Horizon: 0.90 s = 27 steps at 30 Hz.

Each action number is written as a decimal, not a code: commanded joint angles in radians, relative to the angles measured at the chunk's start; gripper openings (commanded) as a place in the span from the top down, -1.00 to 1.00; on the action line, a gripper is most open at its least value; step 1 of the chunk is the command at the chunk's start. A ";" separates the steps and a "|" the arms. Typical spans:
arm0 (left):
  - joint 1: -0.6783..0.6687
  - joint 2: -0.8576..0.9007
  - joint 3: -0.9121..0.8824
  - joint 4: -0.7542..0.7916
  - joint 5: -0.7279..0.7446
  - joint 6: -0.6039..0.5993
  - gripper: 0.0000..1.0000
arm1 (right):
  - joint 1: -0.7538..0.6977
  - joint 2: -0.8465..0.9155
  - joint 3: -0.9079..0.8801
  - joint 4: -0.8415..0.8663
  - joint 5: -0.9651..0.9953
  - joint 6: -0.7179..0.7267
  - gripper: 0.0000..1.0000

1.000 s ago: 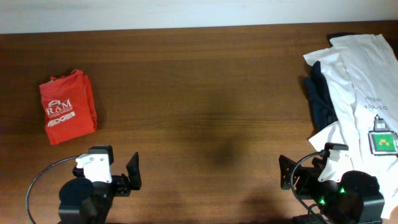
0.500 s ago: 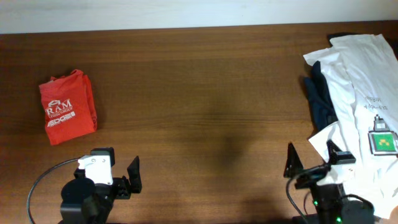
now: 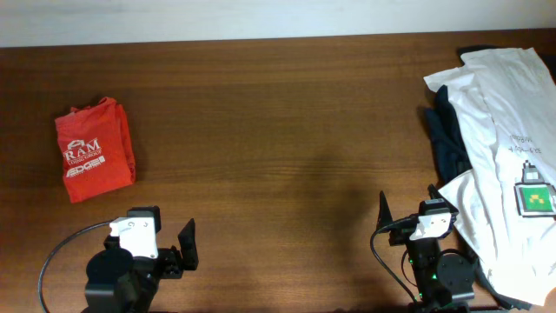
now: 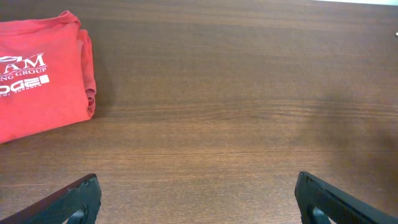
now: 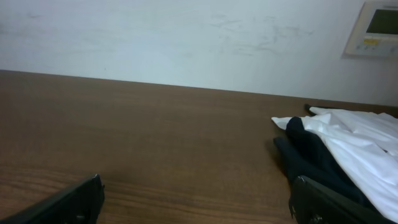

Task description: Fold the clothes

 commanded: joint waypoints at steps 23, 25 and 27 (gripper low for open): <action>0.004 -0.117 -0.158 0.058 -0.052 -0.009 -0.98 | 0.000 -0.010 -0.005 -0.006 -0.013 -0.007 -0.97; 0.004 -0.210 -0.289 0.200 -0.047 -0.010 -0.98 | 0.000 -0.010 -0.005 -0.006 -0.013 -0.007 -0.97; 0.004 -0.290 -0.410 0.373 -0.047 -0.009 -0.98 | 0.000 -0.010 -0.005 -0.006 -0.013 -0.007 -0.97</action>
